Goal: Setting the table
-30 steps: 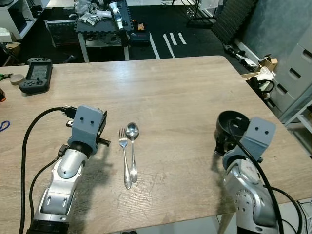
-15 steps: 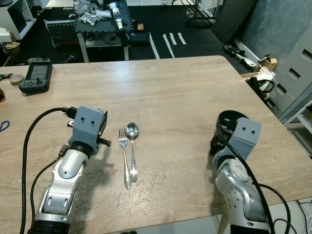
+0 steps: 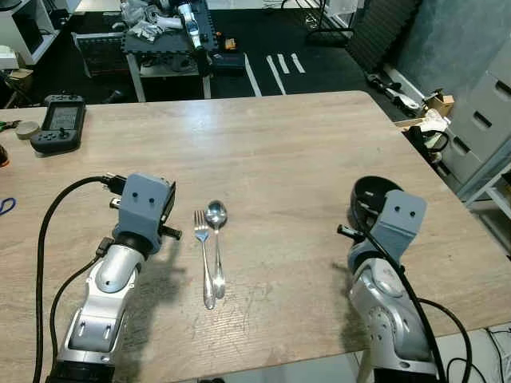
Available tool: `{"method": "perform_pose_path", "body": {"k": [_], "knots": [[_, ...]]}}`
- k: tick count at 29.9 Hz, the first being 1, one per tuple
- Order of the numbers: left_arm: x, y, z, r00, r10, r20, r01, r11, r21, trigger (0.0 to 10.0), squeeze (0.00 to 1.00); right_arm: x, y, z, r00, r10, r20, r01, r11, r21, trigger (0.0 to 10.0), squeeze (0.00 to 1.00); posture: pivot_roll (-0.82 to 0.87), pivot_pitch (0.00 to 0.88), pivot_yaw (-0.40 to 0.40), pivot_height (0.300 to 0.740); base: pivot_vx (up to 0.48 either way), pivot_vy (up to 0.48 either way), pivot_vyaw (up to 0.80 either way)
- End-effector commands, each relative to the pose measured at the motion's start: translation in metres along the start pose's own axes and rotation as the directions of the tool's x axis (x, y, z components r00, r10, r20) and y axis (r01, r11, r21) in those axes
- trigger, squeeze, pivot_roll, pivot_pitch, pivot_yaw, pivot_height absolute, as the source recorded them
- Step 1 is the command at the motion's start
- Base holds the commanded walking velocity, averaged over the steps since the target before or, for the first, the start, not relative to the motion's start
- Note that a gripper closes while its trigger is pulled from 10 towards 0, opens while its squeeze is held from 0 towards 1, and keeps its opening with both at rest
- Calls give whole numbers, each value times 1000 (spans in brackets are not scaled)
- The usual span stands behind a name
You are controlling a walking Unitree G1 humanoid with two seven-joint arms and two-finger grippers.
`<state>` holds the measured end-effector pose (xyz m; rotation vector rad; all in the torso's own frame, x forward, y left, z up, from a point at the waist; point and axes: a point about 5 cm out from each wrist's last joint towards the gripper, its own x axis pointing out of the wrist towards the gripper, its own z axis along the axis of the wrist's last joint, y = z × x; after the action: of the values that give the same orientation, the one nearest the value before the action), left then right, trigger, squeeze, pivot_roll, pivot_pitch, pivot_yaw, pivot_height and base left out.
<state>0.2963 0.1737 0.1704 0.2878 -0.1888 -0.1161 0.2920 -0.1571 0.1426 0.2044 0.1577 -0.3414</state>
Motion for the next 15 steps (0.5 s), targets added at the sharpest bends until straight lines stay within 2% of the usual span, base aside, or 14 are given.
{"method": "perform_pose_path", "body": {"k": [1, 4, 5, 6, 7, 8, 9, 11, 12, 15], "knots": [[-2, -1, -1, 1000, -2, -9, 2, 1000, 8, 10000, 0, -1, 0, 3, 999, -2, 41, 2, 1000, 3, 0, 0, 44, 50, 42, 740, 0, 0, 0], [-2, -1, -1, 1000, -2, -11, 2, 1000, 6, 10000, 0, -2, 0, 19, 990, 34, 134, -35, 999, 4, 0, 0, 41, 52, 43, 740, 0, 0, 0], [-2, -1, -1, 1000, -3, -11, 3, 1000, 4, 10000, 0, -3, 2, 30, 979, 64, 194, -66, 998, 3, 0, 0, 37, 52, 44, 740, 0, 0, 0], [-2, -1, -1, 1000, -3, -11, 3, 1000, 4, 10000, 0, -3, 2, 30, 979, 64, 194, -66, 998, 3, 0, 0, 37, 52, 44, 740, 0, 0, 0], [-2, -2, -1, 1000, -2, -13, 2, 1000, 0, 10000, 0, -5, 3, 37, 968, 84, 238, -90, 996, 17, 7255, 0, 35, 54, 45, 740, 0, 0, 0], [-2, -2, -2, 1000, -2, -19, 2, 1000, -23, 10000, 0, -8, 5, 51, 939, 131, 319, -138, 990, 1, 10000, 0, 32, 54, 45, 740, 0, 0, 0], [-3, -4, -4, 999, -7, -35, 5, 997, -73, 10000, 0, -16, 10, 69, 882, 207, 424, -219, 976, -21, 10000, 0, 30, 54, 45, 740, 0, 0, 0], [-4, -7, -5, 998, -24, -50, 18, 994, -110, 10000, 0, -21, 14, 76, 845, 261, 466, -266, 962, -57, 10000, 0, 28, 53, 44, 740, 0, 0, 0], [-9, -15, -6, 995, -79, -59, 71, 989, -128, 10000, 0, -24, 20, 74, 815, 346, 464, -336, 936, -106, 10000, 0, 25, 52, 44, 740, 0, 0, 0], [-22, -28, -9, 978, -198, -71, 189, 974, -124, 10000, 0, -27, 24, 53, 807, 479, 346, -472, 875, -111, 10000, 0, 29, 58, 46, 740, 0, 0, 0]]}}
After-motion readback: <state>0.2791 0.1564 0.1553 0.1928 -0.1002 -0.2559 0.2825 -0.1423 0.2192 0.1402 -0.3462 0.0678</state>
